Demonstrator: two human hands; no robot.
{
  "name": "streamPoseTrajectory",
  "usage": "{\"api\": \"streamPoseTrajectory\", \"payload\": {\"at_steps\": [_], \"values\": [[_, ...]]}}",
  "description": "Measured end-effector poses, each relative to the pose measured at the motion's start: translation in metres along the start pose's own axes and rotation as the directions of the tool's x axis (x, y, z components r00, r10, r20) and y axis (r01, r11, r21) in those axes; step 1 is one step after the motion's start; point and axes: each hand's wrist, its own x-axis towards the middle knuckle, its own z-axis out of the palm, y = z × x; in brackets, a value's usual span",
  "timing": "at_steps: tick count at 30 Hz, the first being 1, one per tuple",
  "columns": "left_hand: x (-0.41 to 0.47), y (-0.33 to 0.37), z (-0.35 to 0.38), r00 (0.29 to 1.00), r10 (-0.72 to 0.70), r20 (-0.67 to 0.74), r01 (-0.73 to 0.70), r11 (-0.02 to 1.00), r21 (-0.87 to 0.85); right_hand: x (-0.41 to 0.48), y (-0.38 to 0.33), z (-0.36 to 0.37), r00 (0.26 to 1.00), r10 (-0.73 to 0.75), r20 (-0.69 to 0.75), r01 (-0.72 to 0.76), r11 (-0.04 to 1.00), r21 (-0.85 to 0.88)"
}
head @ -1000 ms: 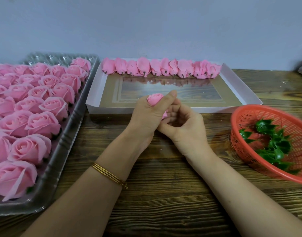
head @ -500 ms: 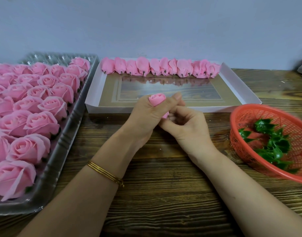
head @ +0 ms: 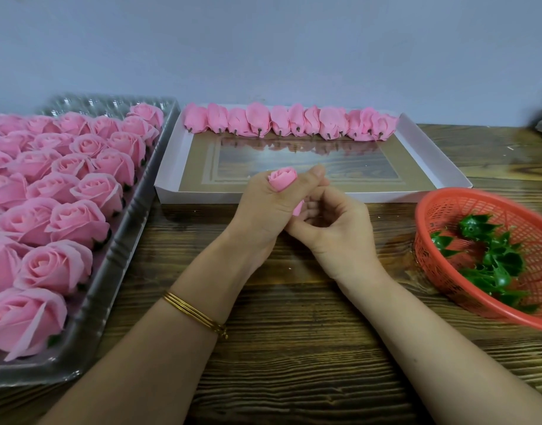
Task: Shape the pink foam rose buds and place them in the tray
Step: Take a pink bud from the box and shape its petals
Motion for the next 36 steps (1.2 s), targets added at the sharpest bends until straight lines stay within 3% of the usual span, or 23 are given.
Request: {"api": "streamPoseTrajectory", "payload": {"at_steps": [10,15,19,24,28,36], "values": [[0.0,0.003,-0.01,0.989,0.004,0.147,-0.027,0.988,0.149,0.003,0.002,-0.006,0.982,0.125,0.144,-0.142,0.983,0.119],[0.0,0.001,-0.008,0.996,0.045,0.076,-0.056,0.985,0.16,0.004,0.001,-0.007,0.971,0.162,0.174,-0.193,0.965,0.175],[-0.001,-0.002,-0.003,0.981,0.196,-0.014,-0.184,0.943,0.276,0.006,0.002,-0.009,0.964,0.253,0.086,-0.267,0.911,0.315],[0.0,-0.003,-0.004,0.924,0.381,-0.017,-0.323,0.807,0.494,0.009,-0.001,-0.01,0.955,0.294,-0.027,-0.256,0.871,0.419],[-0.001,-0.006,-0.005,0.926,0.364,0.096,-0.354,0.756,0.551,0.009,-0.003,-0.011,0.955,0.293,-0.039,-0.256,0.889,0.381],[0.001,-0.012,-0.006,0.924,0.372,0.087,-0.343,0.707,0.618,0.006,-0.002,-0.009,0.956,0.295,-0.011,-0.264,0.87,0.416]]}}
